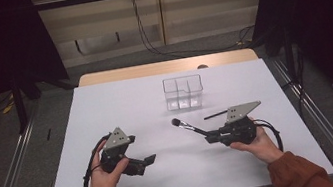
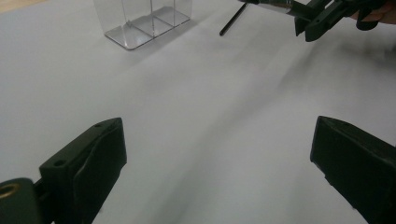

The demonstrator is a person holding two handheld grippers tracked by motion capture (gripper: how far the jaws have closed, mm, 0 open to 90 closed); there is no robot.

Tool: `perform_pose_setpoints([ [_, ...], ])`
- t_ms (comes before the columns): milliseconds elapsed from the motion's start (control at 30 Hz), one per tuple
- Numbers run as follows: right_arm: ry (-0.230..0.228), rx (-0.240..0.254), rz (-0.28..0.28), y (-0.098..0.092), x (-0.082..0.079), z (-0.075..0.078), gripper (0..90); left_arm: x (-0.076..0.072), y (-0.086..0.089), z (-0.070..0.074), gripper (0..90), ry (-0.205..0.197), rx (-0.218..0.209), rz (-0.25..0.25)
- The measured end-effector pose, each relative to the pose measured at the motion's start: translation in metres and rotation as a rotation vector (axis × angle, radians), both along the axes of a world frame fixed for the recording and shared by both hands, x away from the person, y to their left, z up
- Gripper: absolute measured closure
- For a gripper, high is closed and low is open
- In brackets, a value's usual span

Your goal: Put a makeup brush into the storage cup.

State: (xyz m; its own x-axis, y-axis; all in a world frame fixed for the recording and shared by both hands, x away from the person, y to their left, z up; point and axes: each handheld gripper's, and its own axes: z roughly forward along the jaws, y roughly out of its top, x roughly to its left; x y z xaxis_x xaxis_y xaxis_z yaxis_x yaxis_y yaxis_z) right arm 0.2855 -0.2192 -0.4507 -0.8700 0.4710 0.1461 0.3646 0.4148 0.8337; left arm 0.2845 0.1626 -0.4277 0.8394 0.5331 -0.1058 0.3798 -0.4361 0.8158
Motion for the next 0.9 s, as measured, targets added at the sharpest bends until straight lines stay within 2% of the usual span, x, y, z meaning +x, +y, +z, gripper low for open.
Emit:
perform_pose_setpoints([
  [67, -0.009, 0.020, -0.010, -0.001, 0.000, 0.001, 79.8, 0.000, 0.000, -0.001, 3.6, 0.006, -0.015, 0.001],
  [133, -0.024, 0.037, -0.023, -0.002, -0.001, 0.002, 79.8, 0.000, 0.000, -0.001, 3.6, -0.001, -0.009, 0.008],
  [200, -0.052, 0.058, -0.037, -0.001, -0.003, 0.003, 79.8, 0.000, 0.000, -0.001, 3.6, -0.006, -0.018, 0.016],
  [300, -0.079, 0.070, -0.029, 0.002, -0.007, 0.005, 79.8, 0.000, -0.001, -0.001, 3.6, -0.030, -0.002, 0.011],
  [433, -0.091, 0.083, -0.029, 0.004, -0.009, 0.005, 79.8, -0.001, -0.002, -0.001, 3.3, -0.049, -0.037, 0.009],
  [500, -0.099, 0.089, -0.033, 0.004, -0.009, 0.005, 79.8, -0.001, -0.003, -0.002, 3.1, -0.070, -0.039, 0.010],
  [633, -0.108, 0.104, -0.037, 0.004, -0.010, 0.006, 79.8, -0.003, -0.007, -0.004, 3.0, -0.084, -0.055, 0.004],
  [700, -0.109, 0.114, -0.041, 0.004, -0.010, 0.006, 79.8, -0.003, -0.009, -0.005, 3.0, -0.095, -0.078, 0.014],
  [800, -0.118, 0.122, -0.040, 0.004, -0.011, 0.007, 79.8, -0.004, -0.012, -0.007, 3.0, -0.090, -0.149, 0.020],
  [900, -0.123, 0.130, -0.036, 0.005, -0.011, 0.007, 79.8, -0.006, -0.016, -0.007, 3.0, -0.111, -0.177, 0.029],
])
